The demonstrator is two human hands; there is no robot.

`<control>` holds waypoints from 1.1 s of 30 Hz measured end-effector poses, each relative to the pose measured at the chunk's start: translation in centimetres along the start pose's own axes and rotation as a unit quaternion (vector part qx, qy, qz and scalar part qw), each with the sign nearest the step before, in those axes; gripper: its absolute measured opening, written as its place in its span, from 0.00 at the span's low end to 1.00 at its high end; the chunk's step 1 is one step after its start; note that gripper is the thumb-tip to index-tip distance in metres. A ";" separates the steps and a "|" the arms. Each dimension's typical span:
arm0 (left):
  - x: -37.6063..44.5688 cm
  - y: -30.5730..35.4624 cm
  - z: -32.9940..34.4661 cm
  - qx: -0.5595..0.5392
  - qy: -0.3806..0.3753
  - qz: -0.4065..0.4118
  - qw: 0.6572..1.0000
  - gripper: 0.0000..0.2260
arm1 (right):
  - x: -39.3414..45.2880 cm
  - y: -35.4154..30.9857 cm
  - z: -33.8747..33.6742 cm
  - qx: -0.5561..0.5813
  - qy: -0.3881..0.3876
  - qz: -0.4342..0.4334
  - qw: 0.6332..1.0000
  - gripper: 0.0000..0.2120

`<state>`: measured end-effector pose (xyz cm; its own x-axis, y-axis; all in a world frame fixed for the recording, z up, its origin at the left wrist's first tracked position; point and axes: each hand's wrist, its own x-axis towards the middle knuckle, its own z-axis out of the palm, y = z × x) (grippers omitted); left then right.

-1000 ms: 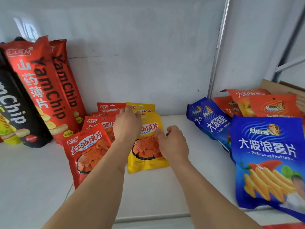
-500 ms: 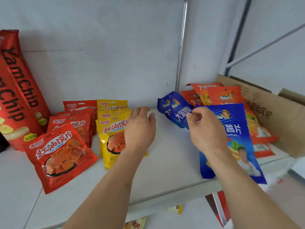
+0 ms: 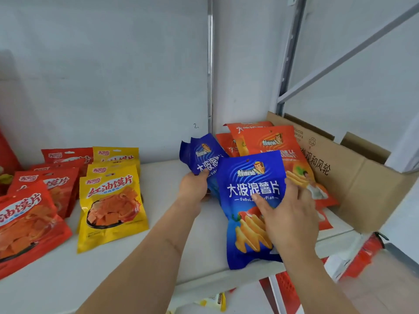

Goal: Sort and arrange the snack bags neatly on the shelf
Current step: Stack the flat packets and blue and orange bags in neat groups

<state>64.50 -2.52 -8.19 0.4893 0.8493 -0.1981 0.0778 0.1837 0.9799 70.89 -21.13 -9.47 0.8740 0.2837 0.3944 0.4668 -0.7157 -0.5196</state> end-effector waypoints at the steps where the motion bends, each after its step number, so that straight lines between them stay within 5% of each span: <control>1: 0.2 0.1 0.1 -0.009 0.014 0.001 1.000 0.05 | 0.4 0.3 -0.1 0.009 -0.014 -0.005 1.000 0.41; 15: 0.6 3.2 -7.1 -0.240 0.035 -0.015 0.970 0.18 | 4.0 -7.1 1.2 0.136 -0.160 -0.183 0.960 0.37; 23: 1.5 3.1 -9.1 -0.225 0.048 0.009 0.973 0.25 | 5.2 -10.2 6.7 0.233 -0.247 -0.163 0.927 0.37; 33: 1.2 3.0 -9.5 -0.159 -0.013 0.054 0.986 0.25 | 6.9 -11.3 9.4 0.291 -0.246 -0.134 0.915 0.33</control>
<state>57.10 3.73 -5.74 0.5029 0.8599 -0.0877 -0.2496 0.2417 0.9377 72.92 -5.05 -7.99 0.6057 0.7549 0.2516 0.5405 -0.1583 -0.8263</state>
